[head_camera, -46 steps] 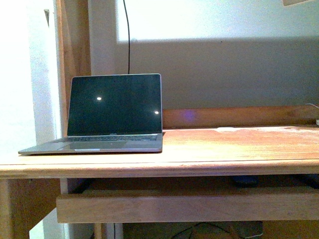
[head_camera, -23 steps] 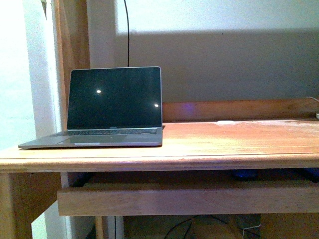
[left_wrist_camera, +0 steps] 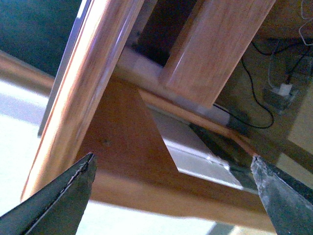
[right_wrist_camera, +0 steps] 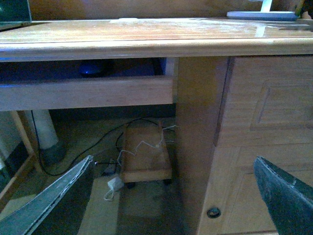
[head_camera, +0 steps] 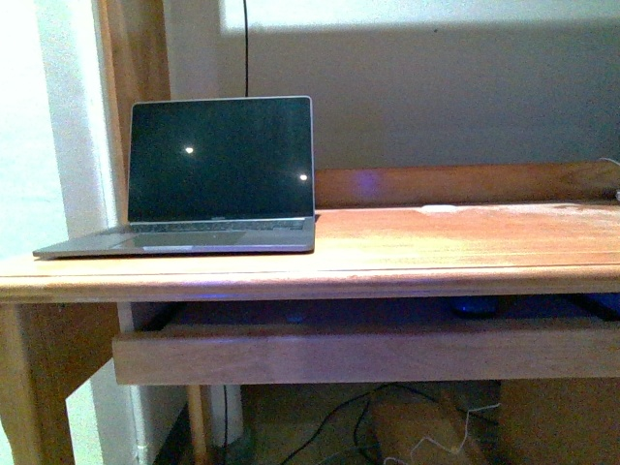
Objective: Place mouse
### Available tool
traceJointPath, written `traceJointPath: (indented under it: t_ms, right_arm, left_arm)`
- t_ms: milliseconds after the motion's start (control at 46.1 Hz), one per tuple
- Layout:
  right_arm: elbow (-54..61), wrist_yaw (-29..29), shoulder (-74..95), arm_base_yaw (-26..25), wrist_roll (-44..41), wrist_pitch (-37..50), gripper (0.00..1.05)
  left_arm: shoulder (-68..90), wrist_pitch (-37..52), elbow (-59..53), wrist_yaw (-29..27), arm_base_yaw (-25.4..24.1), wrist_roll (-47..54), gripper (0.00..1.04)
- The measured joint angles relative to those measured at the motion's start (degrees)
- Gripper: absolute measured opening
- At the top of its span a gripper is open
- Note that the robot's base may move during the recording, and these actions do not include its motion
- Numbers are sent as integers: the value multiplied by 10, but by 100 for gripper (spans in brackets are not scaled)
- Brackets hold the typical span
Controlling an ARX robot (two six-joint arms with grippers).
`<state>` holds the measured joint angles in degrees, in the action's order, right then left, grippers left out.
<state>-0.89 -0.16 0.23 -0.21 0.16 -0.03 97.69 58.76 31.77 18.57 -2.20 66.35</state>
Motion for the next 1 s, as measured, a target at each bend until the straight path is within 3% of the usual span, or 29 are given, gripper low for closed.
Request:
traceJointPath:
  t_ms: [260, 760, 999]
  right_arm:
    - [0, 0, 0, 0, 0, 0, 97]
    - [0, 0, 0, 0, 0, 0, 97]
    - [0, 0, 0, 0, 0, 0, 97]
  left_arm:
    - [92, 9, 87, 29, 32, 99, 97]
    - [205, -41, 215, 62, 56, 140, 97]
    - [137, -262, 228, 69, 68, 77, 97]
